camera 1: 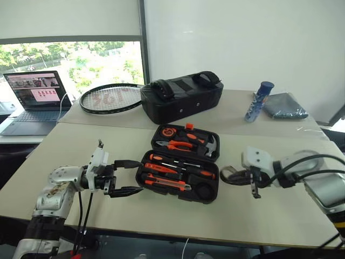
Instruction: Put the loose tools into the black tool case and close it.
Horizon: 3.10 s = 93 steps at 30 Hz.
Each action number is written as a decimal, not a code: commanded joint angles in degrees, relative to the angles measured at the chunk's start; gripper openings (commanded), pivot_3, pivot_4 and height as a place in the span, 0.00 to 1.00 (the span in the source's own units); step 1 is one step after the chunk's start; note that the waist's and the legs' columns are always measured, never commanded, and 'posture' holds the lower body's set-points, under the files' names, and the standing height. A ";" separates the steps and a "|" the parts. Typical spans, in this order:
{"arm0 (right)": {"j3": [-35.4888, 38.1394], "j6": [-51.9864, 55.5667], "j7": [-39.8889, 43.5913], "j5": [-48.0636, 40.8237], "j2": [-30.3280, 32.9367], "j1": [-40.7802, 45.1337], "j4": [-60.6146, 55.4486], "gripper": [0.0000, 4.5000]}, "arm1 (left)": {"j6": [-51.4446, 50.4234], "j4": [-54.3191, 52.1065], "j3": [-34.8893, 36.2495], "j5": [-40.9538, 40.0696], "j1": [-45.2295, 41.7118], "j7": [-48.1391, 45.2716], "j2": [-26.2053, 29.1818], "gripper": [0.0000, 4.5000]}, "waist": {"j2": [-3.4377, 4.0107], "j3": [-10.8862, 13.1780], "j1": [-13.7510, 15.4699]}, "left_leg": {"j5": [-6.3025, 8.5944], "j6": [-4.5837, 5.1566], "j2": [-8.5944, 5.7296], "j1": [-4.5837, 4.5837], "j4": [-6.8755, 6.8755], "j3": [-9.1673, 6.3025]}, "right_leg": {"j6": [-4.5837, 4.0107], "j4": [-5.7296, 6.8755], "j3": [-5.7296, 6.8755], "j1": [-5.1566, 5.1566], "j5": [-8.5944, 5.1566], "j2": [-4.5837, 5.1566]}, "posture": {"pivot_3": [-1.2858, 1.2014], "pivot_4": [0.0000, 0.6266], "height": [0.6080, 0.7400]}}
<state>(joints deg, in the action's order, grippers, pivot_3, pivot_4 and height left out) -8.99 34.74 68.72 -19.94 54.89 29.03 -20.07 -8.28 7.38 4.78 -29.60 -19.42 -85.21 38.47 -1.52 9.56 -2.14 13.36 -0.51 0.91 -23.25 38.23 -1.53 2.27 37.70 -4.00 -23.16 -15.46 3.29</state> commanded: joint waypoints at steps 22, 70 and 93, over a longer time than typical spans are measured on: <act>-11.88 8.58 -1.62 5.13 -2.41 2.98 -3.40 0.36 | 0.55 -2.25 1.67 -0.50 1.81 1.02 1.56 1.00 | -0.01 0.00 1.25 | 0.00 0.00 -0.10 -0.08 0.11 0.02 | 0.02 -0.05 0.06 0.00 -0.01 0.11 | 0.52 0.24 1.00; 3.47 -18.15 -16.15 16.91 -10.80 -24.80 2.66 0.00 | -1.43 1.43 -8.23 16.25 2.20 17.68 -2.91 0.02 | -0.07 -0.02 0.96 | 0.00 -0.01 -0.10 0.06 0.14 0.07 | 0.01 0.21 -0.01 0.04 0.00 0.07 | 0.52 0.24 1.00; 22.66 53.37 -28.18 -13.26 -13.18 1.44 3.57 0.89 | -63.78 7.45 -2.41 1.77 -27.47 36.16 -2.93 0.94 | -0.25 0.24 0.52 | -0.08 0.12 -0.11 0.17 0.47 -0.08 | 0.08 0.27 0.07 0.31 0.11 -0.03 | 0.52 0.24 1.00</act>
<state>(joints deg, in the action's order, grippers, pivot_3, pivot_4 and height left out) 12.08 80.53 43.71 -32.76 43.38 26.80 -19.01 -69.30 12.46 2.85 -28.56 -44.41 -52.29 36.83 -1.77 9.80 -1.63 13.27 -0.39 0.77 -23.21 38.72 -1.61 2.34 38.00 -3.95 -23.02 -15.34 3.27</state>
